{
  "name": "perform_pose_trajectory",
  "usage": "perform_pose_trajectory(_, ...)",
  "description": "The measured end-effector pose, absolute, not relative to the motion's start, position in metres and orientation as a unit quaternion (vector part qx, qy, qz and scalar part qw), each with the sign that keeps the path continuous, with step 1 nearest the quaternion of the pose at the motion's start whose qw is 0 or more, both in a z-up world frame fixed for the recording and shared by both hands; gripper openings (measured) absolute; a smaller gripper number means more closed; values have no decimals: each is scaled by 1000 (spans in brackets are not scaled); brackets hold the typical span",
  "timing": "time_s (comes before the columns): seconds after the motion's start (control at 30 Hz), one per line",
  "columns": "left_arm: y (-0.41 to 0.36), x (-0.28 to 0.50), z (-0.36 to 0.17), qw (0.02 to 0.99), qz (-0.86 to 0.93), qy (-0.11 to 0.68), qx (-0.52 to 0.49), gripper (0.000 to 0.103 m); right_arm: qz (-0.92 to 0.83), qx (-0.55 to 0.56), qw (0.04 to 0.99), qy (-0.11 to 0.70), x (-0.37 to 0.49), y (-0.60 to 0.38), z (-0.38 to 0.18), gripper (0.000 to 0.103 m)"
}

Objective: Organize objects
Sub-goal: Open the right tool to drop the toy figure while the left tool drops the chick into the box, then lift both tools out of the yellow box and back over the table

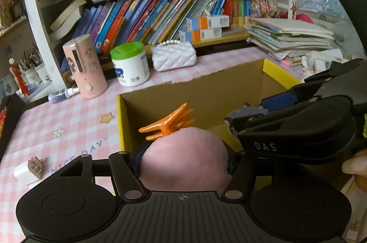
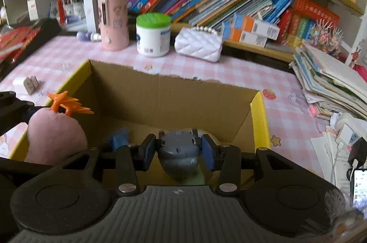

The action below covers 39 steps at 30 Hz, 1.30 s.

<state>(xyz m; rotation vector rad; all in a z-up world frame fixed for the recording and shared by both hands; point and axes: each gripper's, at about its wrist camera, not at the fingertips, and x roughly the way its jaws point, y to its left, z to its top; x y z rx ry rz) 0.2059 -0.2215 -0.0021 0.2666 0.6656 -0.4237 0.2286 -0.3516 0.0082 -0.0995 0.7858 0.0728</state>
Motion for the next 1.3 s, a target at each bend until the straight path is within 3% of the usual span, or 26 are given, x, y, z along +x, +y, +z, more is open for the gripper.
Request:
perform_pose_trajectory(0.2,-225,205,-2,910,-211,327,140,73,29,-42,918,394,236,-354,1,42)
perform_pose_trajectory(0.37,-222,196,4,919,-209,305,137,86,14,-21,923,383,231,-359,7,55)
perform_pose_trajectory(0.43,-220,192,11,922,-214,295,129,86,13,-15,928,371,227,-360,13,62)
perform_pose_trajectory(0.67,-210,165,39,938,-221,244,111,90,-21,3,949,314,196,-365,42,67)
perform_pose_trajectory(1.03,-164,114,49,949,-207,228,71,91,-109,25,959,260,112,-369,58,68)
perform_pose_trajectory(1.3,-124,79,29,941,-201,264,68,91,-137,44,945,295,56,-343,35,68)
